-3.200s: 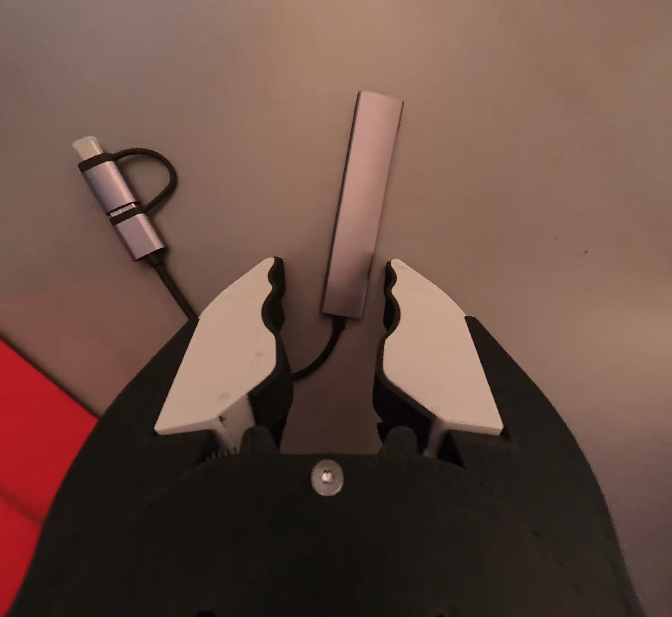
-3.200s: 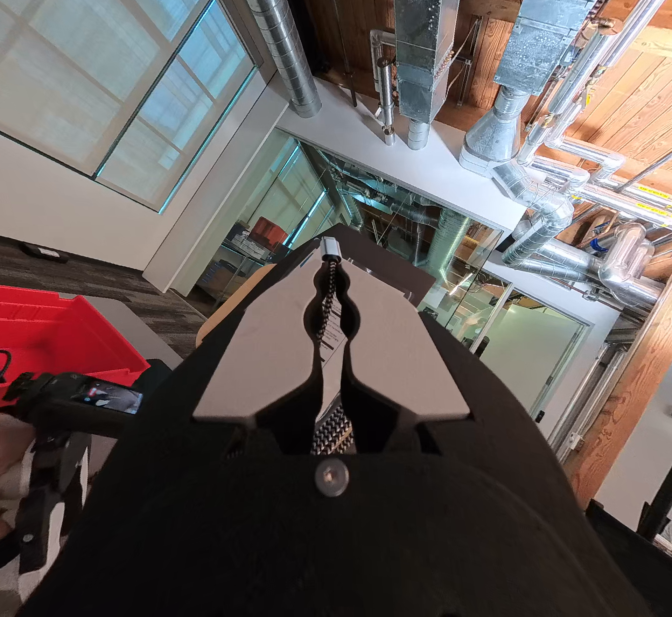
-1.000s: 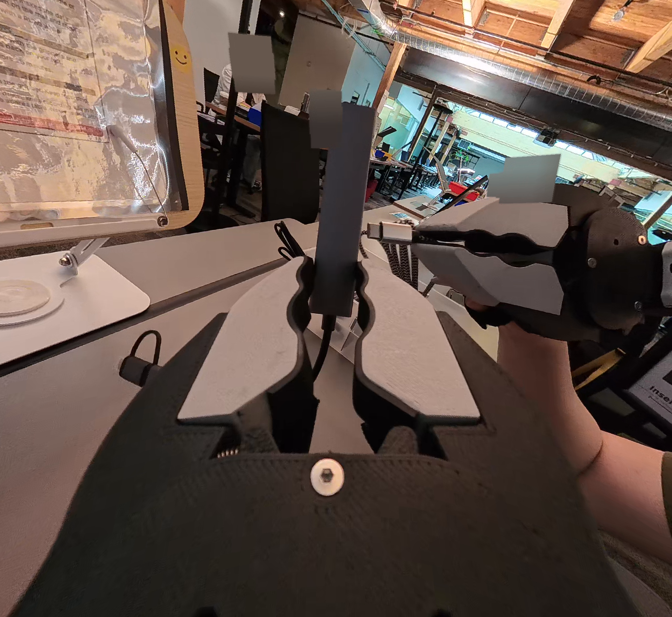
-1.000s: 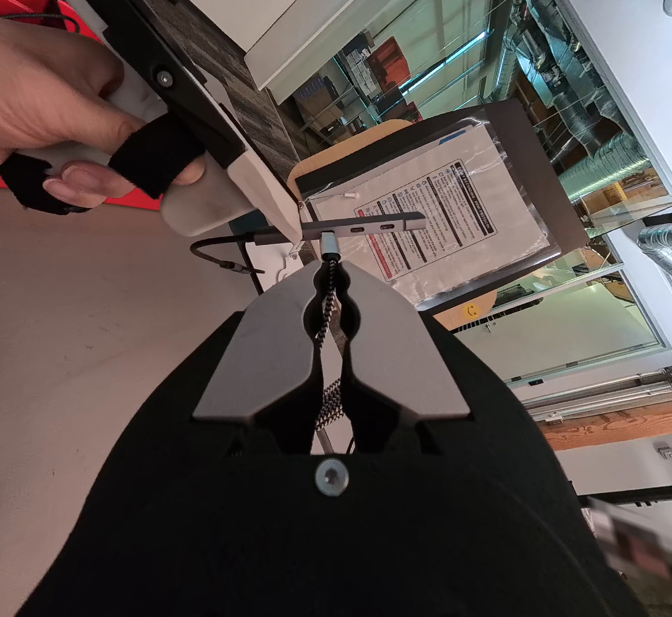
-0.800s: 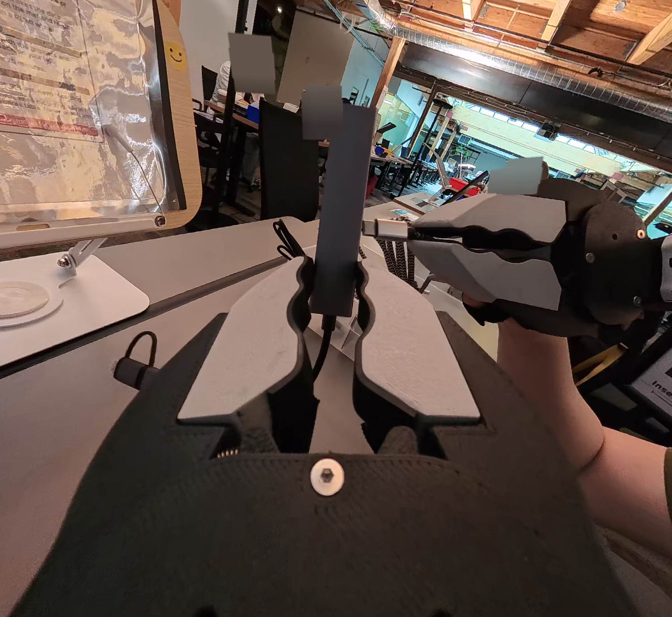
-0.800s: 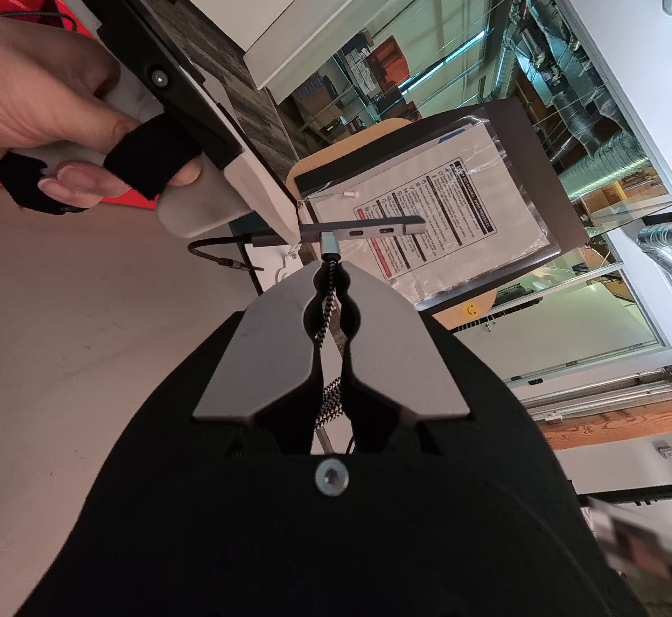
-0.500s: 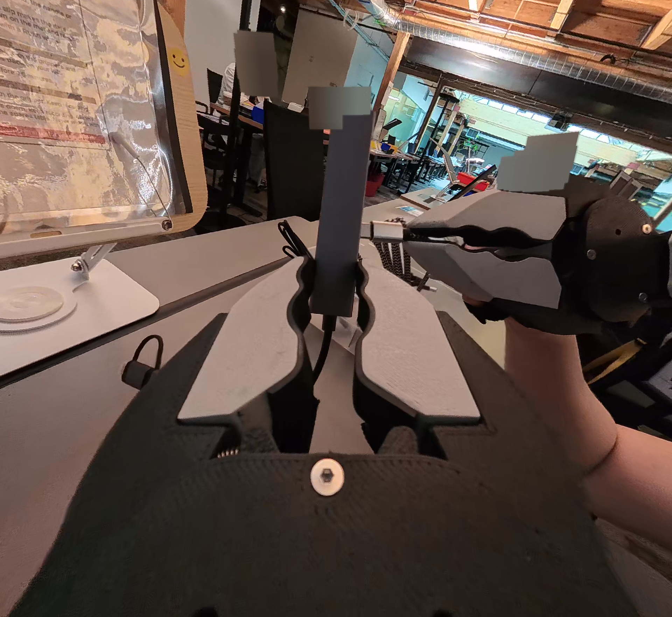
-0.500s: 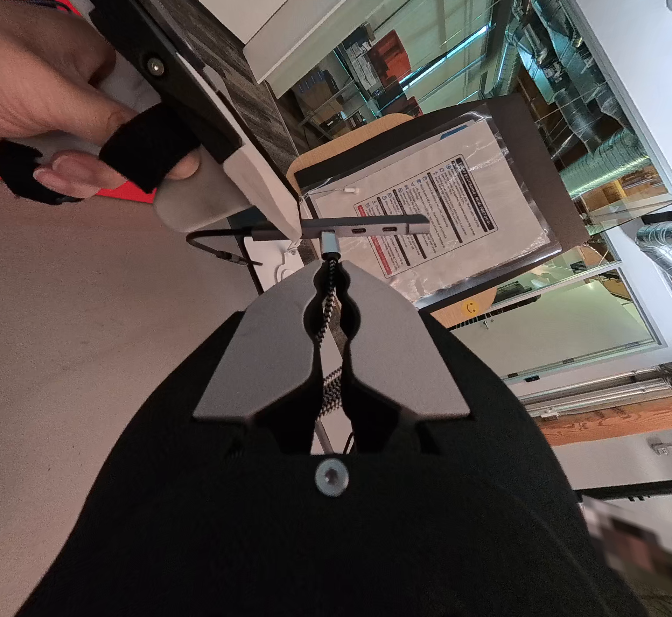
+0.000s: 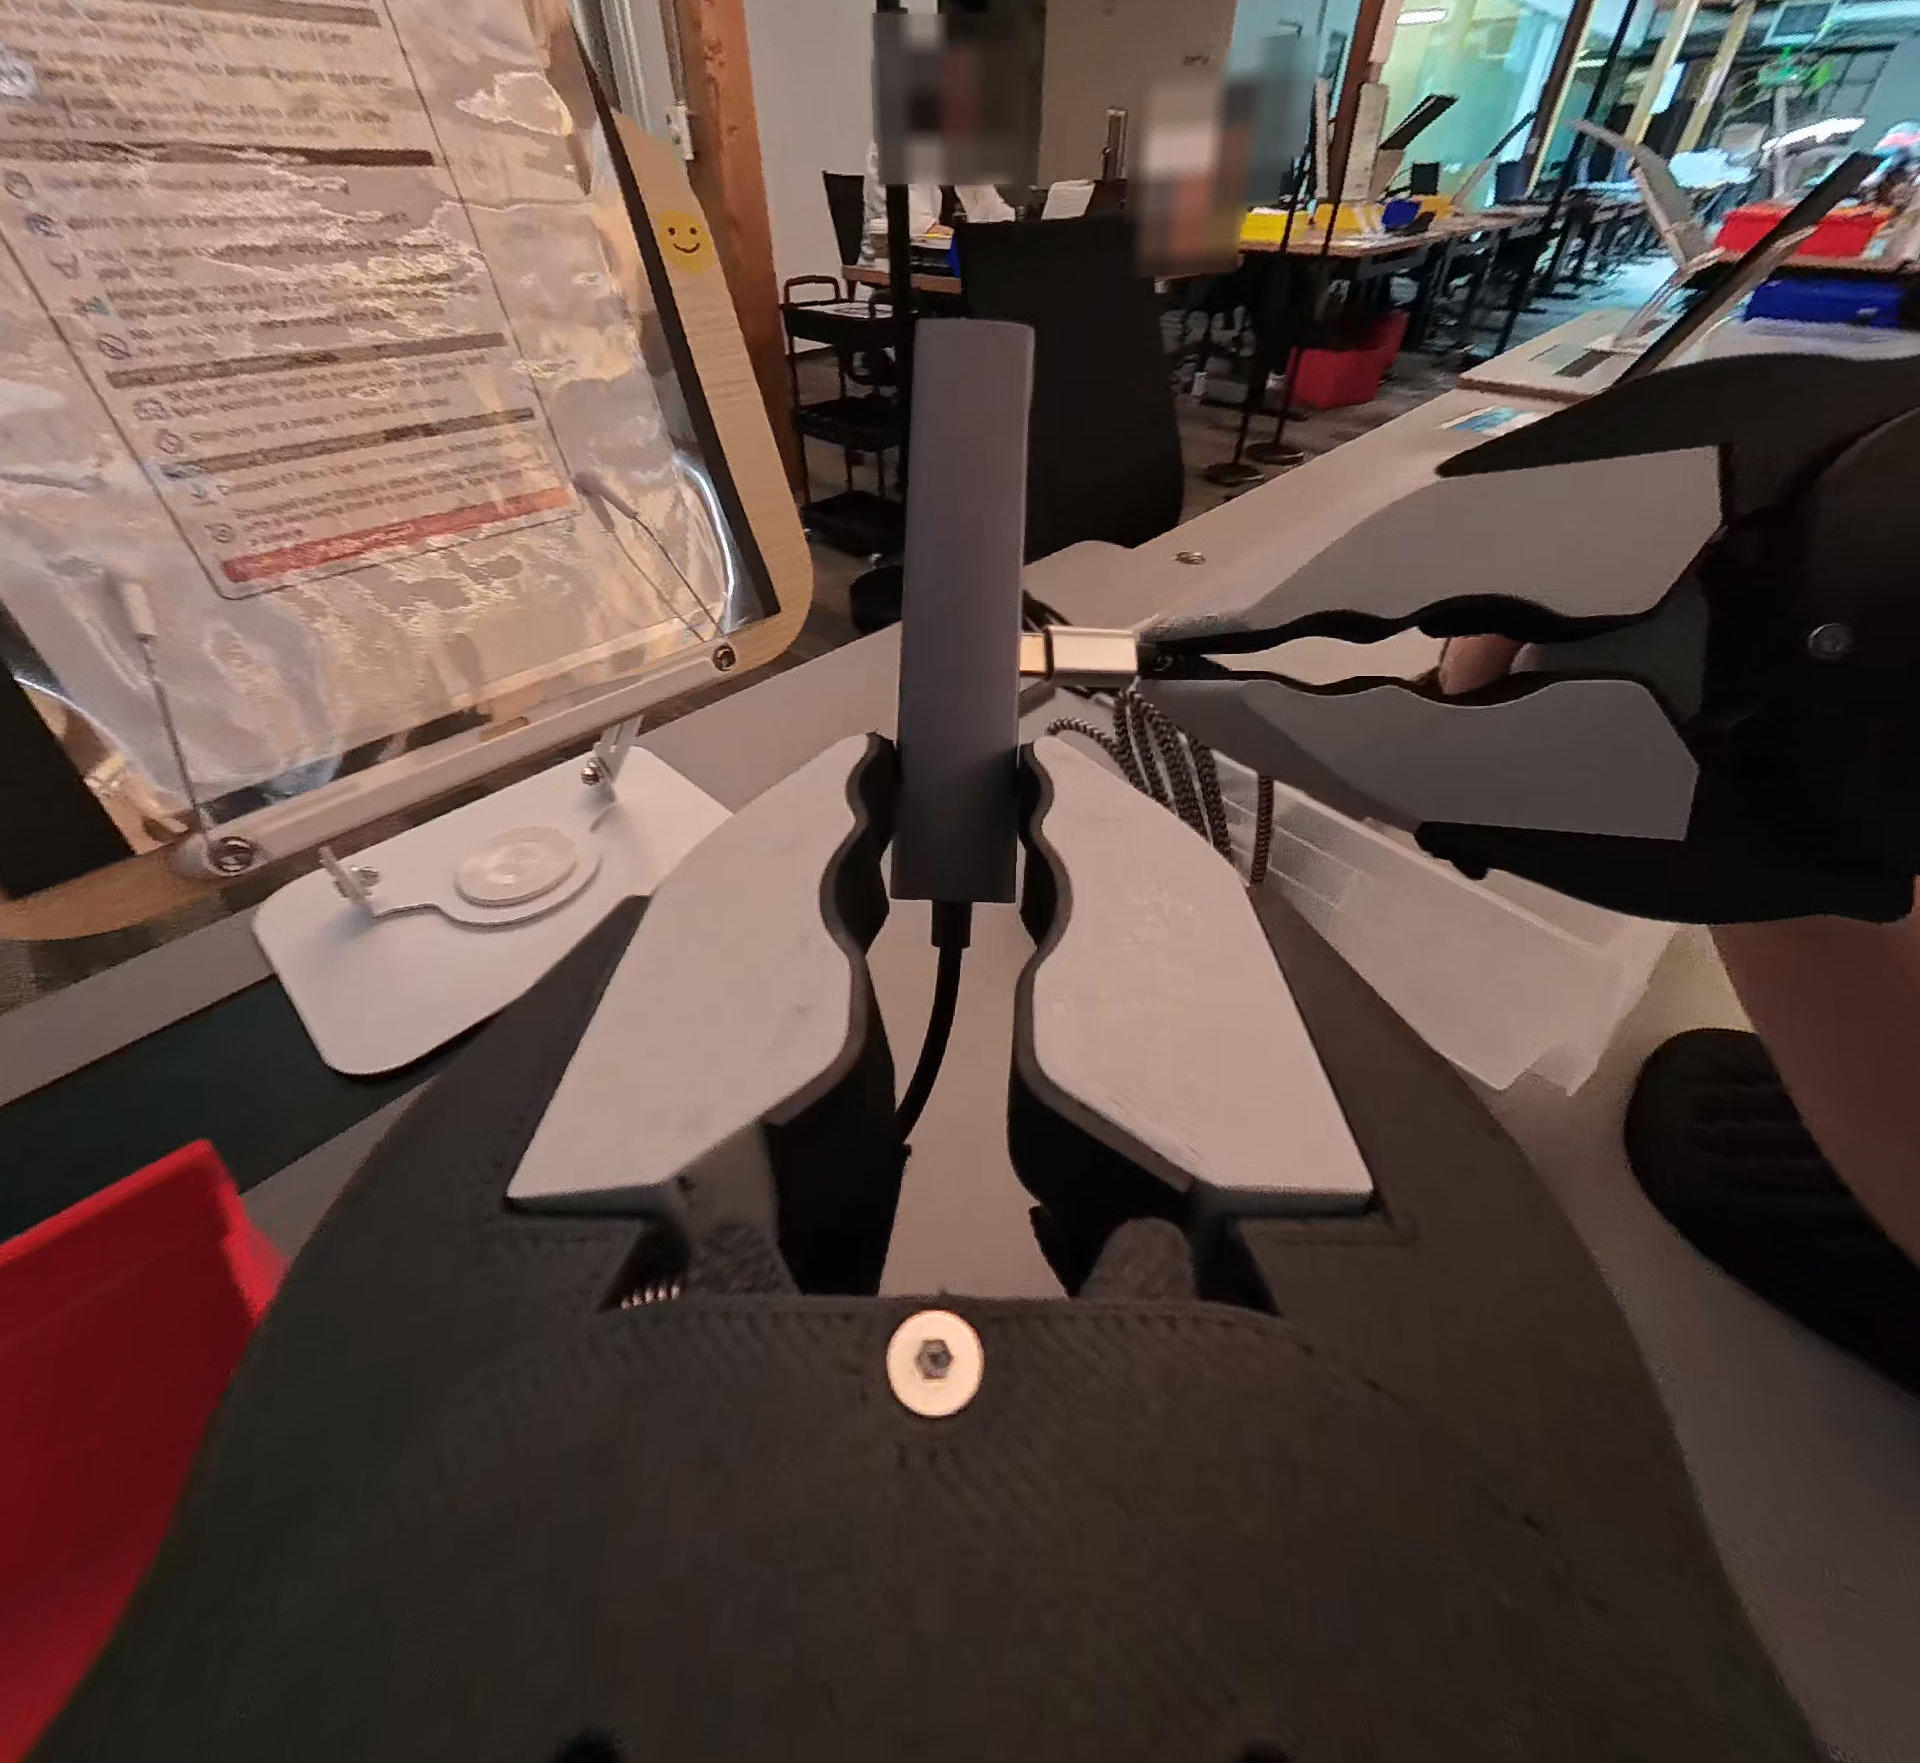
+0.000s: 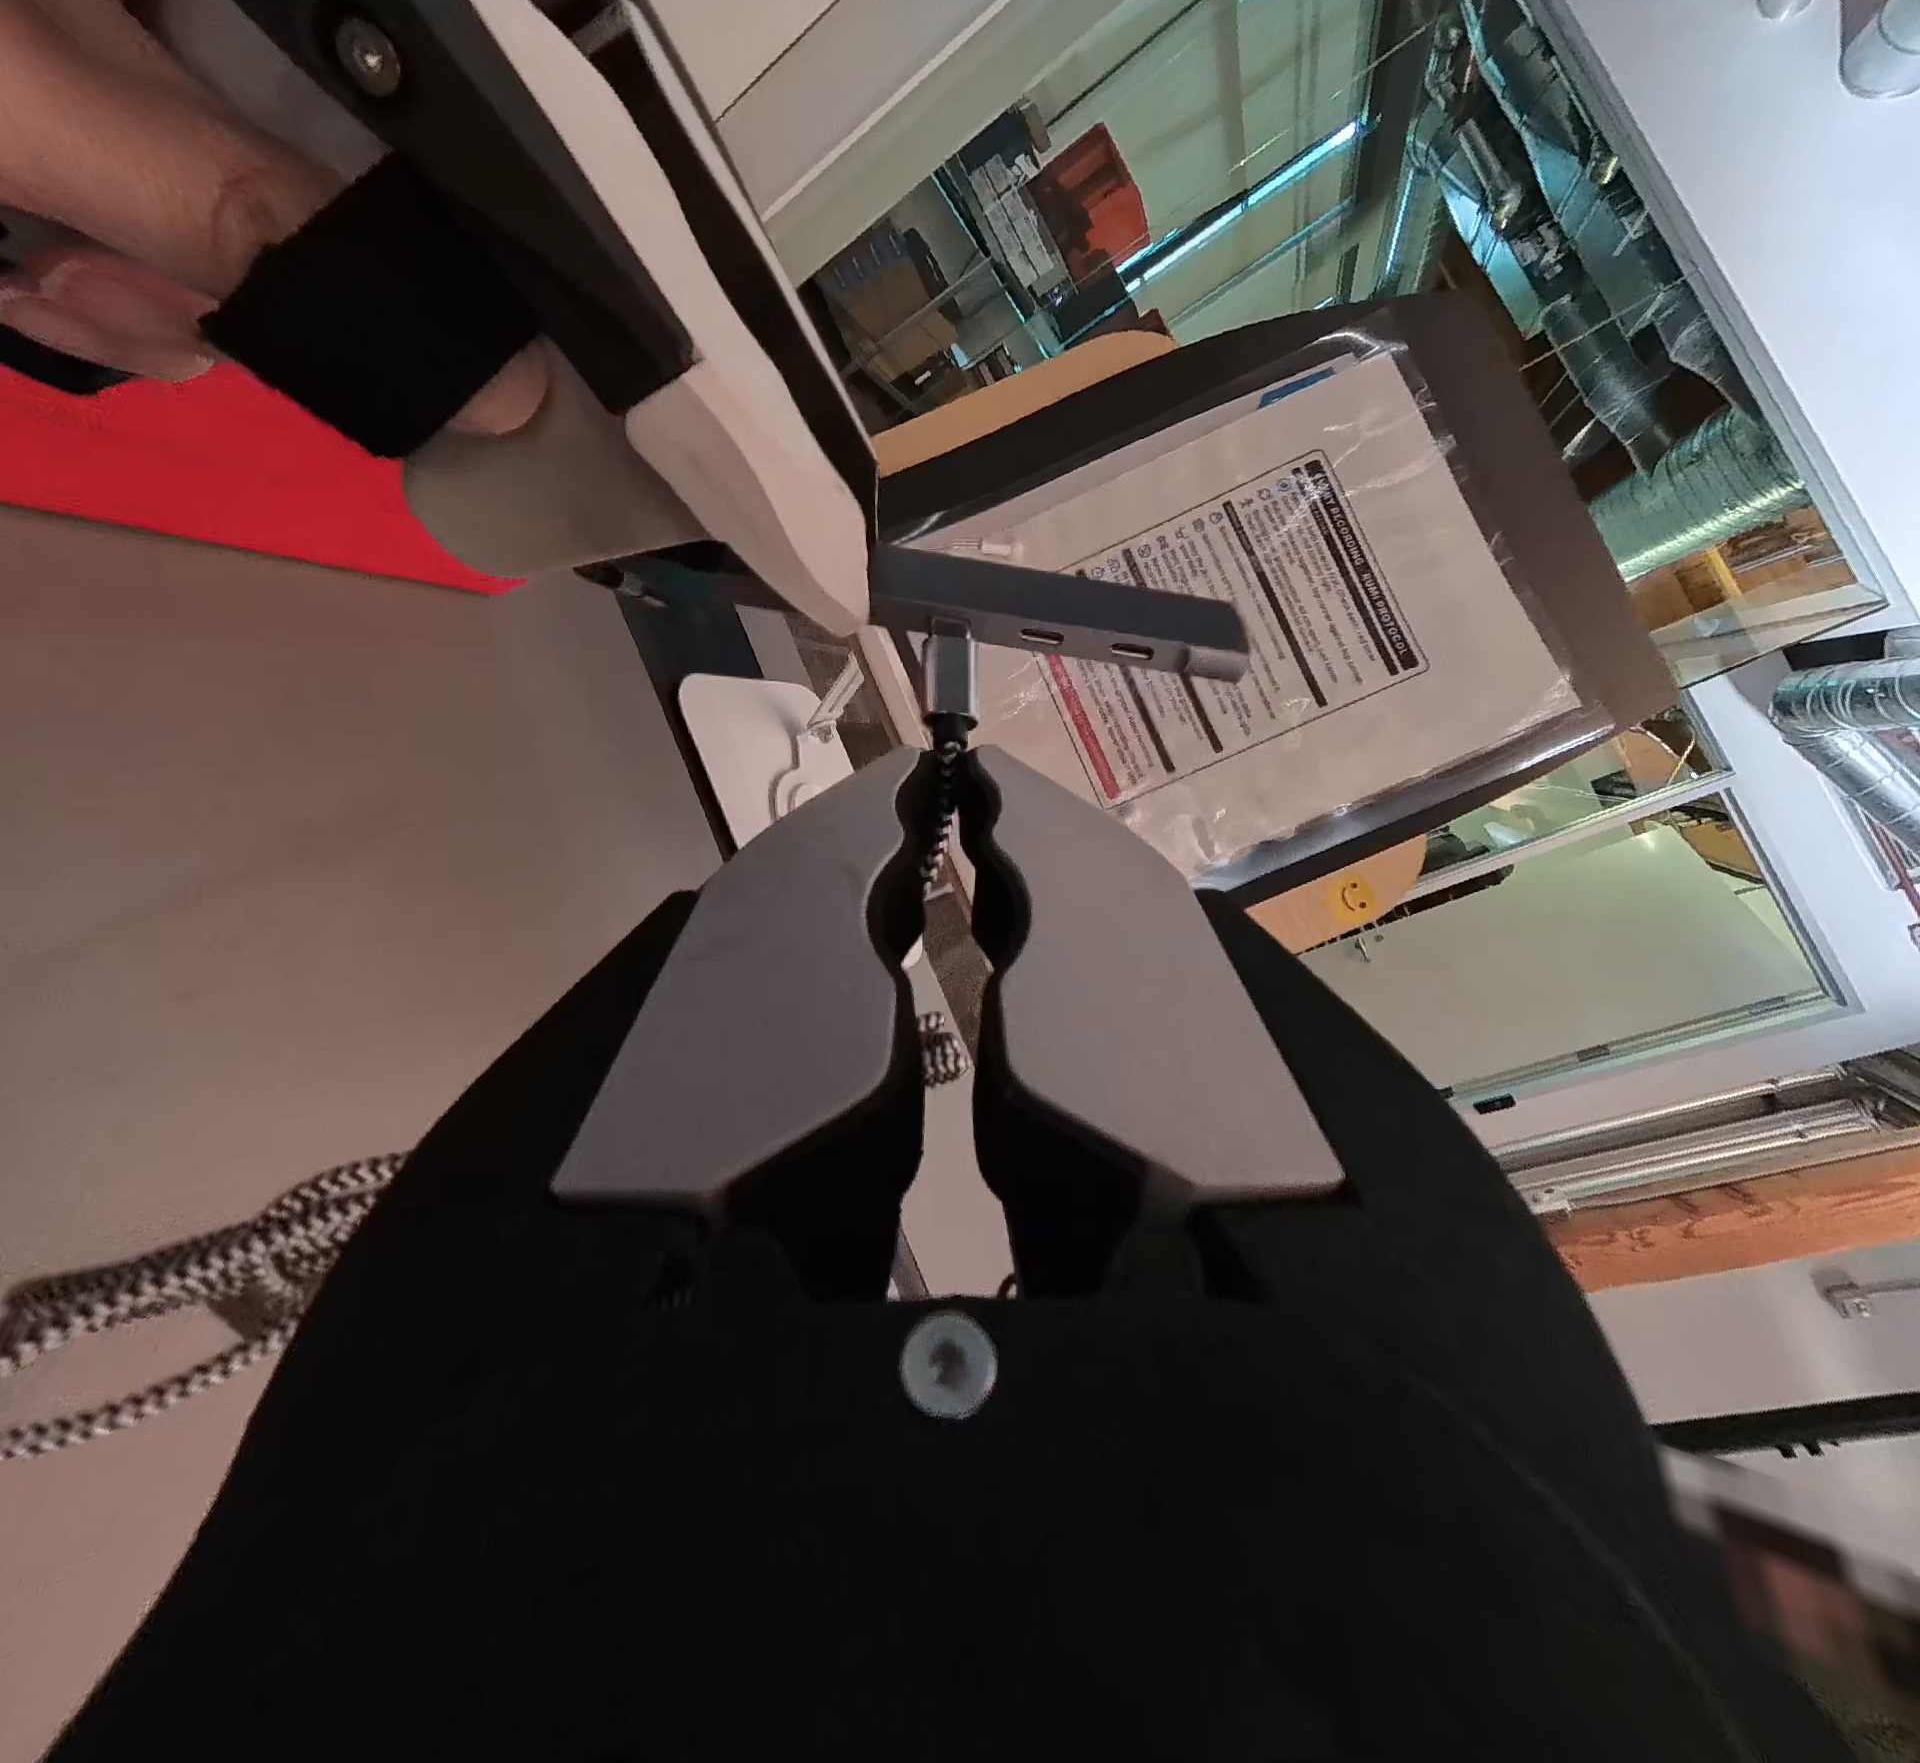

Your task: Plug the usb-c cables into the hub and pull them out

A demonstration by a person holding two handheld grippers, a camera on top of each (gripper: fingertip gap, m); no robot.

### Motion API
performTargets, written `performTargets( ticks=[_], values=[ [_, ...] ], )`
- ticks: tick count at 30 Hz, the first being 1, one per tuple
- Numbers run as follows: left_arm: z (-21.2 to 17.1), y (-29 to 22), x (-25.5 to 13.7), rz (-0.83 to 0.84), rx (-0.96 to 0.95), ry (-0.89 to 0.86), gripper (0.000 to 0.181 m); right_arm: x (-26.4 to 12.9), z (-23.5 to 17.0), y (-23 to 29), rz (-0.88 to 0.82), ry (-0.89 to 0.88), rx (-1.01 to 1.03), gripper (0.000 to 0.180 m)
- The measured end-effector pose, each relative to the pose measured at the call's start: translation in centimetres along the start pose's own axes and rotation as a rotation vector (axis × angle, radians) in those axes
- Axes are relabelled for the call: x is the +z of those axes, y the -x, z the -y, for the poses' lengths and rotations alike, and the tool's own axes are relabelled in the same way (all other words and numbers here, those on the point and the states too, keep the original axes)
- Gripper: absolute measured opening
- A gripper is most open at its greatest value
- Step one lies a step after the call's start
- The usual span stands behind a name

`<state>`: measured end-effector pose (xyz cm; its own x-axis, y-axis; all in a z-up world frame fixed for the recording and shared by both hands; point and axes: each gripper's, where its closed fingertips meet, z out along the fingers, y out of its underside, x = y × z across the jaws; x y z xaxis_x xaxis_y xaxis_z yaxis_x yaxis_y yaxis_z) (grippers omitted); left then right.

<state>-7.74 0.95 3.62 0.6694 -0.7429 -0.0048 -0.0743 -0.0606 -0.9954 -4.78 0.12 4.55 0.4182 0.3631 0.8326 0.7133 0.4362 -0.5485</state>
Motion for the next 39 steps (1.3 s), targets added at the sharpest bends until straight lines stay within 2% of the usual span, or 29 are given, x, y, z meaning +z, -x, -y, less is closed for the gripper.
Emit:
performTargets(
  ticks=[6,15,23,27,34,39],
  values=[
    [0.2,0.1,-0.2,0.052,0.067,0.024,0.022,0.0,0.5,-0.1,-0.016,-0.051,0.022,0.003],
    [0.1,0.5,-0.4,0.197,0.298,0.090,0.022,0.0,0.7,0.2,0.016,-0.063,0.064,0.004],
    [-0.1,0.4,-0.2,0.144,0.198,0.077,0.022,0.3,0.5,0.5,0.015,-0.062,0.050,0.004],
    [-0.1,0.3,-0.2,0.126,0.238,0.075,0.022,0.2,0.4,0.4,0.013,-0.066,0.046,0.004],
    [-0.1,0.2,-0.1,0.134,0.204,0.066,0.022,0.2,0.7,0.2,-0.009,-0.093,0.079,0.003],
    [1.4,-0.7,-0.6,0.067,0.163,-0.055,0.022,-0.9,2.0,-0.8,-0.079,-0.128,-0.003,0.004]
  ],
)
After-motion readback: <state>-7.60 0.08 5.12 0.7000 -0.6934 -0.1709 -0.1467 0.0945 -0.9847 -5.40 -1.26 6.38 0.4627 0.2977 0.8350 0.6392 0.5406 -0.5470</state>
